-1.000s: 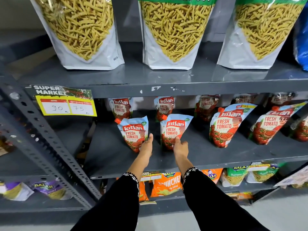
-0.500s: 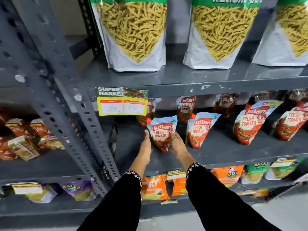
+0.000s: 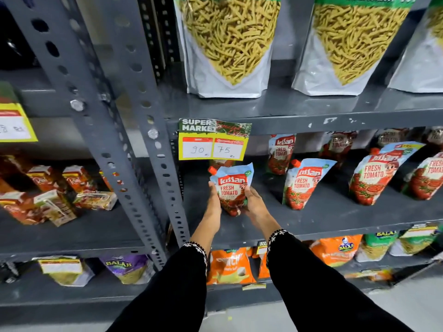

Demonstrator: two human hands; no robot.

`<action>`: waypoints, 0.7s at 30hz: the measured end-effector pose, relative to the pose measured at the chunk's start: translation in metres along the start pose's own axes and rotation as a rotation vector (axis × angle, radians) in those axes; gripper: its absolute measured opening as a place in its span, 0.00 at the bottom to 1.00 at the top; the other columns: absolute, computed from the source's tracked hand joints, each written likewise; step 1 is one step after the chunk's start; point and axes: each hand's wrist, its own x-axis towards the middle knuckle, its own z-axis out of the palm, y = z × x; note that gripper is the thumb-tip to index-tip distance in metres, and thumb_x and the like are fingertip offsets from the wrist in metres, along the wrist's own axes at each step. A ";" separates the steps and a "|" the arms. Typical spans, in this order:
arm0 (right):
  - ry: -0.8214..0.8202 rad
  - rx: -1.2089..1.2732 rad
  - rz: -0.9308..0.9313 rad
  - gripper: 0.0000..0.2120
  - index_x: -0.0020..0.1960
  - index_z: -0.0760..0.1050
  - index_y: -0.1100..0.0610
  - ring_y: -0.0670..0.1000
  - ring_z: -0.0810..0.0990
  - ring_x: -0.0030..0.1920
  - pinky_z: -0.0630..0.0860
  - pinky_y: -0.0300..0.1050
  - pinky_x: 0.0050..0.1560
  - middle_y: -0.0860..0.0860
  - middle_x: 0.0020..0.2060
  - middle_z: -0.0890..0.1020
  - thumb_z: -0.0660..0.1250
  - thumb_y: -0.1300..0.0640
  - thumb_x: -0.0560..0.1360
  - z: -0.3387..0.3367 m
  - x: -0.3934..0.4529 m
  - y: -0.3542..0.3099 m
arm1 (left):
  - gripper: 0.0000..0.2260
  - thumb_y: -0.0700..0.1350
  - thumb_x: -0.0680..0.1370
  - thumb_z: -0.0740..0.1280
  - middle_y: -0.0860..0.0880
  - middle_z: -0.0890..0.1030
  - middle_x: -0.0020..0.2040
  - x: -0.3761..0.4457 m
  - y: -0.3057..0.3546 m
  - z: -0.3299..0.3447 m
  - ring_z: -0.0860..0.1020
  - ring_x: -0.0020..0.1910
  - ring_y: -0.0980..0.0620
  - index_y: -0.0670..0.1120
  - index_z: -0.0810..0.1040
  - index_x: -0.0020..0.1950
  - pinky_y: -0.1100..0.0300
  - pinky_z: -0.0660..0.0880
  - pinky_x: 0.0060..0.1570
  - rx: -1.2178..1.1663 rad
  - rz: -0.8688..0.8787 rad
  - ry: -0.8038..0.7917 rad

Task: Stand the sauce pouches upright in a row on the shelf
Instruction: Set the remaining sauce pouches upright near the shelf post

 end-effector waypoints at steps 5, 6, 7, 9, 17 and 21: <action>-0.001 -0.016 0.001 0.18 0.67 0.69 0.58 0.60 0.76 0.64 0.71 0.60 0.67 0.59 0.63 0.77 0.53 0.53 0.81 0.009 0.000 0.004 | 0.30 0.61 0.80 0.44 0.43 0.69 0.73 -0.001 0.002 -0.010 0.66 0.72 0.45 0.43 0.66 0.72 0.53 0.62 0.69 0.003 0.007 0.015; 0.003 -0.022 0.007 0.18 0.67 0.69 0.59 0.59 0.76 0.64 0.71 0.58 0.67 0.59 0.63 0.77 0.53 0.53 0.81 0.009 -0.001 0.003 | 0.30 0.61 0.80 0.44 0.42 0.69 0.73 -0.002 0.002 -0.010 0.67 0.72 0.45 0.43 0.66 0.72 0.53 0.63 0.69 0.001 0.012 0.015; 0.001 -0.025 0.008 0.18 0.67 0.68 0.59 0.59 0.76 0.64 0.72 0.57 0.66 0.58 0.63 0.77 0.53 0.52 0.81 0.009 -0.001 0.003 | 0.30 0.61 0.80 0.44 0.42 0.70 0.72 -0.002 0.002 -0.010 0.67 0.72 0.45 0.43 0.67 0.72 0.53 0.63 0.69 0.002 0.016 0.014; -0.008 -0.033 0.009 0.18 0.67 0.68 0.59 0.58 0.76 0.64 0.72 0.56 0.66 0.59 0.64 0.77 0.53 0.52 0.81 0.009 -0.002 0.002 | 0.30 0.61 0.80 0.45 0.42 0.70 0.72 -0.003 0.001 -0.010 0.67 0.71 0.45 0.43 0.67 0.71 0.53 0.63 0.69 0.010 0.021 0.027; -0.021 -0.054 -0.008 0.19 0.69 0.67 0.56 0.57 0.76 0.64 0.72 0.57 0.67 0.57 0.64 0.77 0.53 0.51 0.81 0.008 0.002 0.008 | 0.29 0.61 0.79 0.47 0.44 0.70 0.72 -0.005 0.001 -0.012 0.66 0.72 0.46 0.45 0.67 0.72 0.52 0.63 0.70 0.053 0.004 0.044; 0.023 -0.146 0.011 0.25 0.74 0.60 0.58 0.56 0.77 0.62 0.74 0.50 0.63 0.56 0.62 0.78 0.55 0.49 0.80 0.004 -0.003 0.006 | 0.30 0.64 0.78 0.48 0.45 0.70 0.72 -0.009 0.004 -0.012 0.67 0.71 0.46 0.47 0.67 0.72 0.52 0.64 0.69 0.121 -0.002 0.112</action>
